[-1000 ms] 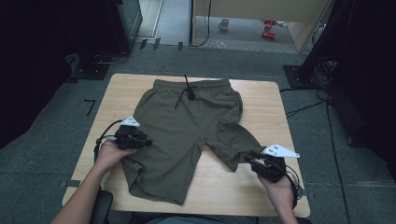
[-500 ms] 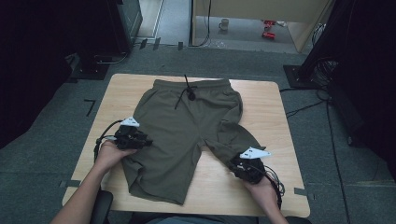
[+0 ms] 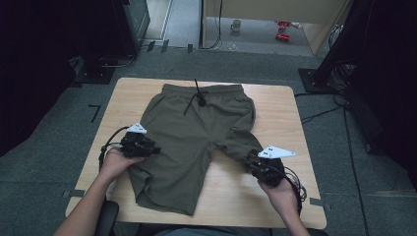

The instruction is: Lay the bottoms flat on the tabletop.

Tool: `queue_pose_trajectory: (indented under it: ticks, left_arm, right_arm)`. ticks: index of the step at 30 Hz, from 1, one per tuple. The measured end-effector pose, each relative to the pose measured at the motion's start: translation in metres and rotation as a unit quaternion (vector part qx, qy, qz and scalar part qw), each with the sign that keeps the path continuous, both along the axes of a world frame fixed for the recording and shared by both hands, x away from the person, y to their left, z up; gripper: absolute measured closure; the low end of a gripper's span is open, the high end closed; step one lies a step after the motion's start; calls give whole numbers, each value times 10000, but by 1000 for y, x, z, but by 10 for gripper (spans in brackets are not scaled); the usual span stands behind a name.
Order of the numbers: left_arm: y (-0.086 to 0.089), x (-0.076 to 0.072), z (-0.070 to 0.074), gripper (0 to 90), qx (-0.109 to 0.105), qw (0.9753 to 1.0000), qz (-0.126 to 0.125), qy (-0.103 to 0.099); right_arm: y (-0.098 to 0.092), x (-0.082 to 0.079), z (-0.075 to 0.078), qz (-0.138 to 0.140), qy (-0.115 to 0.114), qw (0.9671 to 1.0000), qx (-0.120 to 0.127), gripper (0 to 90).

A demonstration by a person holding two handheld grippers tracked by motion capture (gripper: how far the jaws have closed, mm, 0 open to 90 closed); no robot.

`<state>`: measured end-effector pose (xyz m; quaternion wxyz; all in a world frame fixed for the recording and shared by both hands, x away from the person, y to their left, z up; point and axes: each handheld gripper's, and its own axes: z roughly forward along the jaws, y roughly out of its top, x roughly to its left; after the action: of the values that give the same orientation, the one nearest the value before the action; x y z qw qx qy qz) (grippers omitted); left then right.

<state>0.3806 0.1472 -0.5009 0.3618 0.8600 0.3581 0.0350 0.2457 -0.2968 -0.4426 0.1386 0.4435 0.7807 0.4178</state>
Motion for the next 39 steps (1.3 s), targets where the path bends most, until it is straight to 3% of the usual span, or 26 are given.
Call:
queue_pose_trajectory:
  ticks: [8,12,15,20,27,30,33,35,37,39]
  left_arm:
    - [0,0,0,547,-11,10000,0,-7]
    - [0,0,0,547,-9,10000,2,-5]
    - [0,0,0,547,-31,10000,5,-1]
    - [0,0,0,547,-18,10000,2,-9]
    - [-1,0,0,544,-3,10000,1,-17]
    - [-1,0,0,544,3,10000,-4,-29]
    - [-1,0,0,540,15,10000,-15,-27]
    - [-2,0,1,540,46,10000,12,-32]
    - [-5,-2,5,540,17,9997,-6,-230]
    - [-13,-4,14,539,-209,9990,-82,-382]
  right_arm:
    - [1,4,41,19,-166,9995,256,860]
    - [2,9,48,29,-580,9979,278,752]
    - [0,13,47,-26,-682,9975,208,711]
    - [-21,20,33,-292,-446,9985,115,655]
    - [-47,32,1,-674,-344,9971,79,529]
    - [-59,42,-17,-855,-80,9962,150,513]
    - [-58,46,-27,-819,209,9961,235,518]
    - [-52,44,-31,-693,264,9972,121,520]
    - [-47,40,-35,-590,336,9976,101,516]
    - [-43,38,-38,-494,459,9977,88,506]
